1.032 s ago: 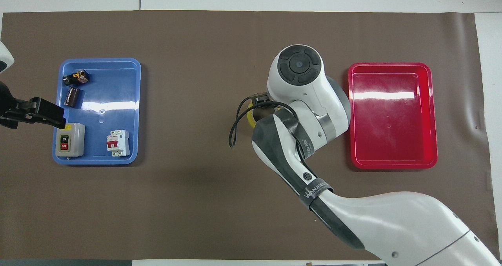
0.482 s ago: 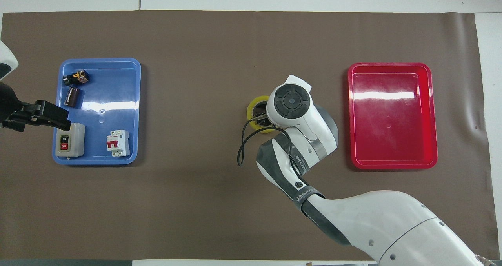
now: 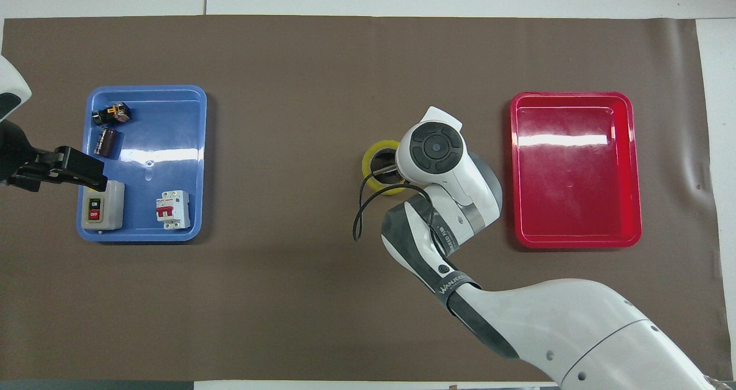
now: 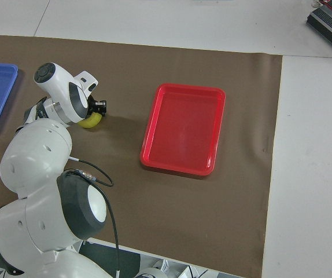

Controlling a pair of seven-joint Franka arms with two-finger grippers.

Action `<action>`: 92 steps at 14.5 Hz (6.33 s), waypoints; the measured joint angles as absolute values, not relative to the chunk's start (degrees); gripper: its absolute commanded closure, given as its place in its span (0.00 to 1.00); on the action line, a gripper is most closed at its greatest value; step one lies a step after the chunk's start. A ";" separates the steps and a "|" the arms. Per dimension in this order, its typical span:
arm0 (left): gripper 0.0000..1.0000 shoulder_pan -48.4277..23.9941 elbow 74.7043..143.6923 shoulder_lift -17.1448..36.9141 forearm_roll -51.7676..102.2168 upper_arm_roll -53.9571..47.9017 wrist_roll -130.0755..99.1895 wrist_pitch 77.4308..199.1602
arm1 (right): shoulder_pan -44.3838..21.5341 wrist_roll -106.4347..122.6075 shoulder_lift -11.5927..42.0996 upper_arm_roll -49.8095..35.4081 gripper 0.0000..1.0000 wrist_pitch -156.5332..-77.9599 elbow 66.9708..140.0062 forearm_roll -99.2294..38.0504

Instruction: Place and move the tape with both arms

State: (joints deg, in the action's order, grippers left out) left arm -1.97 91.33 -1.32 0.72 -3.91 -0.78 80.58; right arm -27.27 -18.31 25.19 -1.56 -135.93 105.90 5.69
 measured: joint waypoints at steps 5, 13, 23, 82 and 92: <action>0.00 -1.97 91.32 -1.33 0.72 -3.91 -0.78 81.02 | -26.87 -17.31 24.45 -1.18 1.00 -130.62 103.89 5.73; 0.00 -2.18 91.32 -1.41 0.74 -4.00 -0.70 81.19 | -2.87 5.86 9.42 -0.26 1.00 -114.85 103.55 5.98; 0.00 -2.41 91.31 -1.42 0.74 -3.68 -0.70 81.22 | 6.29 15.29 6.45 -0.56 1.00 -135.94 124.87 5.76; 0.00 -2.41 91.30 -1.48 0.74 -3.67 -0.70 81.22 | 2.61 -2.86 -1.86 -2.73 0.00 -77.26 84.91 1.19; 0.00 -2.41 91.30 -1.48 0.74 -3.66 -0.70 81.22 | 2.03 -1.73 -0.86 -3.07 0.00 -75.47 82.61 1.77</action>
State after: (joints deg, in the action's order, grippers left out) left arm -2.41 91.30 -1.48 0.74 -3.66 -0.70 81.22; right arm 2.03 -1.73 -0.86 -3.07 -75.47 82.61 1.77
